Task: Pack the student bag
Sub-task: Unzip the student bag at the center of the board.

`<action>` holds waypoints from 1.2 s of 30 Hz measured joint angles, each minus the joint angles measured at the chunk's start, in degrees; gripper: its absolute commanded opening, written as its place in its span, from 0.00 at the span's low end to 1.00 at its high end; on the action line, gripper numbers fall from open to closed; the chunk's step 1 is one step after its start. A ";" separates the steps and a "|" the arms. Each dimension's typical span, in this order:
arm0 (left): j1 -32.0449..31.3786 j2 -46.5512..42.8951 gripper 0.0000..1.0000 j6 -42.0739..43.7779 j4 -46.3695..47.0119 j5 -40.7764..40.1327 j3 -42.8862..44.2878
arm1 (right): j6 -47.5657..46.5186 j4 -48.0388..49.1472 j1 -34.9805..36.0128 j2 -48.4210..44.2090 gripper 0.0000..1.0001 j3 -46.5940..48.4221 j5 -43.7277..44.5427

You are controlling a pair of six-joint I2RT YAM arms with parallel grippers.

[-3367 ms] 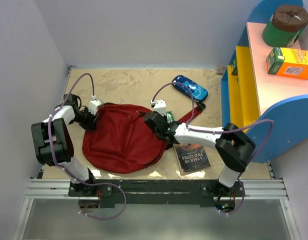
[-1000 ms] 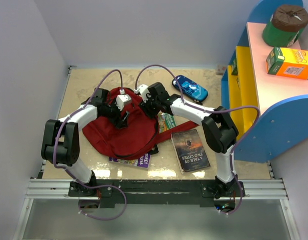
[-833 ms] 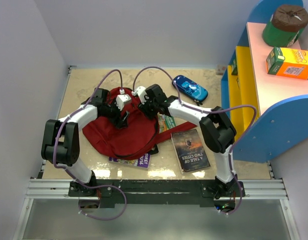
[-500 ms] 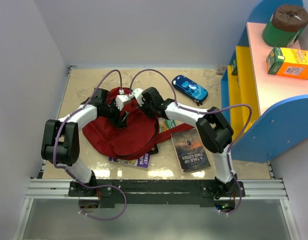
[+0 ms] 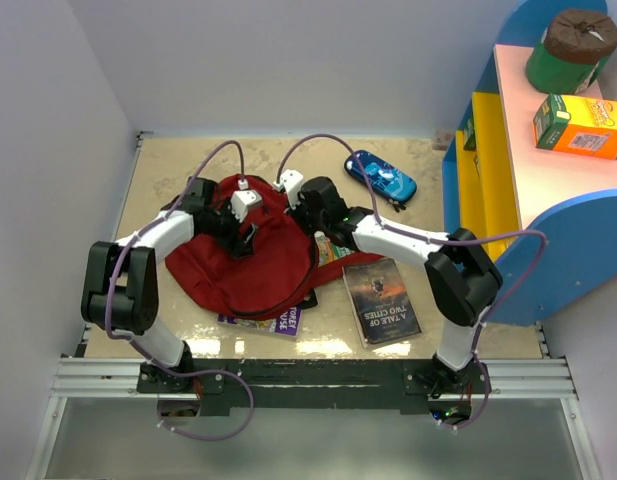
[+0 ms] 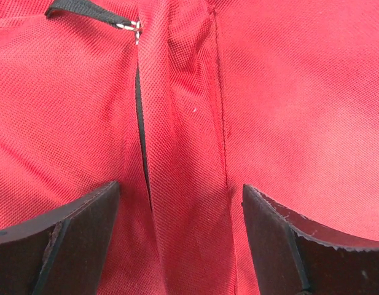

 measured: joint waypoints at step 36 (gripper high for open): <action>-7.63 20.87 0.42 9.70 5.66 11.76 20.65 | 16.74 17.18 -0.42 -8.81 0.00 -14.27 -1.11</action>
